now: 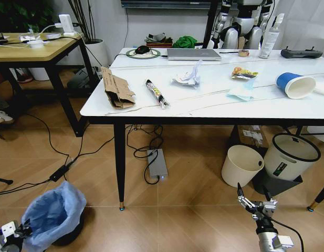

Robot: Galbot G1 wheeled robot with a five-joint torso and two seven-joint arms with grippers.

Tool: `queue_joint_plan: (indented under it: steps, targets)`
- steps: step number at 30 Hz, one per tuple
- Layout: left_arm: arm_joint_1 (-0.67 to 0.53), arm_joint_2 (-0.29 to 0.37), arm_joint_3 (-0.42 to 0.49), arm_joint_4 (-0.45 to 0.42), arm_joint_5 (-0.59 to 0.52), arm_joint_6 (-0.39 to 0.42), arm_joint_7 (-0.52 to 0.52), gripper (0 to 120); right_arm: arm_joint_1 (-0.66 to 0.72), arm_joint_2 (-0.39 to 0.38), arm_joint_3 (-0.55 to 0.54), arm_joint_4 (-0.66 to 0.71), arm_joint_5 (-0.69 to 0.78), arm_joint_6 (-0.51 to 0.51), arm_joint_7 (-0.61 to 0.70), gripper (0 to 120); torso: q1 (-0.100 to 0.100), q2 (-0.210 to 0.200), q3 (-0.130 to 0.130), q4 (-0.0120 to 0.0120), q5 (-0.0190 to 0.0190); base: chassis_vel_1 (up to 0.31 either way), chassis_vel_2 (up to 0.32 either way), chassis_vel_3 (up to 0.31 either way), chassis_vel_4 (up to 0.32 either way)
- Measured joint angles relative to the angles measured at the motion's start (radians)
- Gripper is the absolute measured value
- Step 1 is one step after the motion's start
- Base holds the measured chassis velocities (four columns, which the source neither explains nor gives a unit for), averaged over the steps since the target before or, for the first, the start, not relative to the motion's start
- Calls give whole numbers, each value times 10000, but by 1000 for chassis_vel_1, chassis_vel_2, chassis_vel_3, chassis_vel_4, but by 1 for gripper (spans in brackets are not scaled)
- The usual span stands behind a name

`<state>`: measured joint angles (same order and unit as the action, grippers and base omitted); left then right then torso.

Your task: Pick up the trash bin and place the trash from the table into it.

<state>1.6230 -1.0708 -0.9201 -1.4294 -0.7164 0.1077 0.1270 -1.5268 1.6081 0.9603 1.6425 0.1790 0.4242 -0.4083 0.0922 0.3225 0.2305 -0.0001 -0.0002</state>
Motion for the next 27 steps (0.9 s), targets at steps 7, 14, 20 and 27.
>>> queue_joint_plan:
  steps: [7, 14, 20, 27]
  targets:
    - [2342, 11, -11, -2746, -206, -60, 587, 0, 1, 0, -16, 153, -87, -199, 2, 100, -1, 0, 0, 6, 4, 0, 0, 0, 0]
    - [3253, -208, 510, -5261, -575, 131, 315, 0, -57, 0, -37, 456, -214, -375, 25, 100, 0, 1, -1, -5, 1, 0, 0, 0, 0]
    - [3661, -428, 1245, -7034, 186, 214, -54, 0, -272, 0, -12, 677, -278, -412, 45, 100, 27, 76, 41, 1, 7, 0, 0, 0, 0]
    - [4006, -345, 1531, -7626, 907, 11, -161, 0, -492, 0, 60, 731, -304, -418, 62, 100, 122, 357, 232, 1, 4, 0, 0, 0, 0]
